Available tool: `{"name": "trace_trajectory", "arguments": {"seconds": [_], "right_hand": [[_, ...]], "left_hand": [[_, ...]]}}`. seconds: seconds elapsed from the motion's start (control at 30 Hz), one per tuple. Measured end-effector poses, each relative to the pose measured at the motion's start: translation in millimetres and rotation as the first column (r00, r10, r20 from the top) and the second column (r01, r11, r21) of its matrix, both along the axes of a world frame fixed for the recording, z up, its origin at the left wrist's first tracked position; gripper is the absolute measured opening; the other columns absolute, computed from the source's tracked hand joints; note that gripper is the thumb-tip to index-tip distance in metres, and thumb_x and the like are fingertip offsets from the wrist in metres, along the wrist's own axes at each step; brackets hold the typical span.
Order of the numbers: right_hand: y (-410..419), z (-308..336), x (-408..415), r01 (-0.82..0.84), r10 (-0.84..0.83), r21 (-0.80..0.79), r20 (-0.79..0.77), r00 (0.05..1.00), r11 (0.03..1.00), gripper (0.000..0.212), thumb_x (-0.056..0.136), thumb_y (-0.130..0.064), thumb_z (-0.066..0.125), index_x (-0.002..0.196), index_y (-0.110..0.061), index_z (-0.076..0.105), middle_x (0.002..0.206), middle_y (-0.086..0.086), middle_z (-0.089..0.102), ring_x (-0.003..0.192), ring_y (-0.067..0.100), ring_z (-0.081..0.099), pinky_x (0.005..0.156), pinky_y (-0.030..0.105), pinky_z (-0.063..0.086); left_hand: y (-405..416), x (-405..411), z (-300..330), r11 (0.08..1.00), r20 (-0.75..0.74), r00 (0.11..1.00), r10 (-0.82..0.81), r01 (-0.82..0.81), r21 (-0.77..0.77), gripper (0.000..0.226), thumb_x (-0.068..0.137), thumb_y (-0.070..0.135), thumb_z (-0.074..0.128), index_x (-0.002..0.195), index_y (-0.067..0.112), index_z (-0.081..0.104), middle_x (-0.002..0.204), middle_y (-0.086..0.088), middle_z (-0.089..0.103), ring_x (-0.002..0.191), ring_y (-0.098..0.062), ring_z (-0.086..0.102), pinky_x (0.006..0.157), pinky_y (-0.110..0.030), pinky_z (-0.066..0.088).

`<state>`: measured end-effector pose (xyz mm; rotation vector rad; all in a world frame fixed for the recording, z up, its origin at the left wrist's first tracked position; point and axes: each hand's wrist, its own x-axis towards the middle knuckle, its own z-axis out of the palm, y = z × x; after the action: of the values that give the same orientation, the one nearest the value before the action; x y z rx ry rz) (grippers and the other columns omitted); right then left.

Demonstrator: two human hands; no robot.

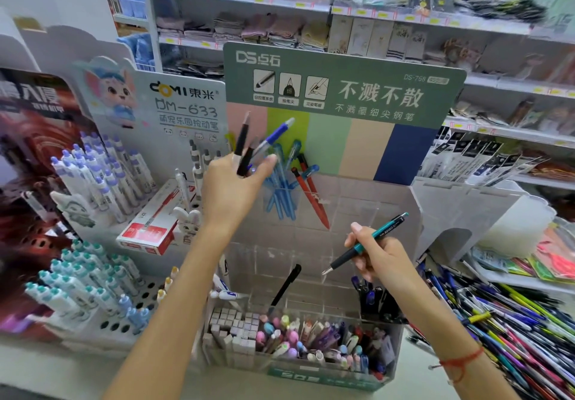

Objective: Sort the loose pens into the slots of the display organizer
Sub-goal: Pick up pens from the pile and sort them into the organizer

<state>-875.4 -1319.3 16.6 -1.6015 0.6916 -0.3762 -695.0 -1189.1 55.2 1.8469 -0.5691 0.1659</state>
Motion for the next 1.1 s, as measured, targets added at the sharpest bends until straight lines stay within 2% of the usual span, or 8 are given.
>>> {"name": "trace_trajectory", "arguments": {"seconds": [0.2,0.4,0.5,0.57,0.73,0.9,1.0,1.1], "right_hand": [[18.9,5.2,23.5,-0.047,0.058,-0.115,0.097,0.994,0.992,0.015,0.088,-0.025,0.065,0.082,-0.012,0.060,0.061,0.001,0.065,0.050,0.011,0.060,0.044,0.015,0.043],[52.5,-6.8,82.1,-0.224,0.227,-0.362,-0.034,0.973,0.905,0.007,0.091,-0.022,0.064,0.097,-0.017,0.066,0.094,0.000,0.068,0.080,0.014,0.068,0.064,0.023,0.053],[67.2,-10.3,105.6,-0.240,0.096,-0.775,-0.228,0.969,0.585,0.026,0.091,-0.040,0.062,0.083,-0.015,0.063,0.077,-0.004,0.064,0.070,0.016,0.061,0.059,0.031,0.047],[75.0,-8.5,117.3,-0.307,0.027,-0.882,-0.319,0.947,0.356,0.037,0.093,-0.045,0.056,0.075,-0.014,0.051,0.073,-0.003,0.053,0.067,0.019,0.052,0.057,0.031,0.036],[80.1,-10.9,143.9,-0.456,-0.053,-0.872,-0.471,0.881,0.176,0.039,0.093,-0.046,0.055,0.074,-0.012,0.051,0.073,0.003,0.047,0.077,0.029,0.059,0.059,0.031,0.032],[80.6,-7.2,131.8,-0.275,-0.016,-0.926,-0.288,0.957,0.258,0.036,0.093,-0.050,0.053,0.095,-0.015,0.061,0.076,0.000,0.064,0.072,0.024,0.063,0.060,0.033,0.049],[88.1,-2.4,98.7,-0.186,0.092,-0.811,-0.163,0.982,0.555,0.030,0.093,-0.048,0.053,0.084,-0.020,0.060,0.066,-0.005,0.061,0.062,0.013,0.059,0.058,0.034,0.050],[99.1,-4.7,65.6,-0.408,0.277,-0.509,-0.315,0.908,0.758,0.035,0.092,-0.051,0.051,0.082,-0.021,0.066,0.068,-0.003,0.066,0.059,0.007,0.062,0.062,0.028,0.053]], "left_hand": [[68.6,-14.1,-29.6,0.946,-0.345,0.933,-0.105,-0.014,-0.324,0.029,0.095,0.041,0.052,0.088,0.013,0.055,0.062,0.001,0.037,0.049,-0.006,0.032,0.042,-0.019,0.026],[107.5,-47.8,-63.3,0.834,-0.596,0.786,-0.164,-0.213,-0.509,0.023,0.098,0.034,0.046,0.088,0.017,0.058,0.055,0.012,0.051,0.048,-0.002,0.041,0.037,-0.013,0.028],[114.9,-54.3,-71.1,0.731,-0.696,0.599,-0.397,-0.253,-0.634,0.023,0.098,0.030,0.046,0.106,0.016,0.064,0.066,0.008,0.060,0.053,-0.005,0.051,0.036,-0.014,0.031],[119.5,-55.8,-77.3,0.756,-0.724,0.548,-0.418,-0.233,-0.612,0.025,0.098,0.030,0.046,0.108,0.020,0.066,0.075,0.007,0.066,0.058,-0.003,0.059,0.045,-0.017,0.040],[125.2,-55.8,-84.5,0.745,-0.730,0.464,-0.501,-0.198,-0.637,0.027,0.099,0.029,0.045,0.113,0.019,0.066,0.093,0.003,0.073,0.073,-0.007,0.069,0.057,-0.021,0.056],[126.5,-57.1,-85.2,0.696,-0.694,0.394,-0.603,-0.164,-0.699,0.031,0.099,0.027,0.042,0.120,0.014,0.061,0.113,-0.006,0.071,0.094,-0.018,0.071,0.077,-0.033,0.060],[118.9,-60.0,-82.3,0.722,-0.684,0.450,-0.575,-0.114,-0.682,0.031,0.098,0.028,0.040,0.118,0.015,0.061,0.114,-0.004,0.071,0.105,-0.019,0.068,0.094,-0.040,0.052],[109.8,-63.6,-78.4,0.699,-0.639,0.512,-0.574,-0.099,-0.708,0.029,0.100,0.029,0.036,0.115,0.018,0.059,0.114,0.001,0.071,0.113,-0.014,0.063,0.094,-0.032,0.045]]}}
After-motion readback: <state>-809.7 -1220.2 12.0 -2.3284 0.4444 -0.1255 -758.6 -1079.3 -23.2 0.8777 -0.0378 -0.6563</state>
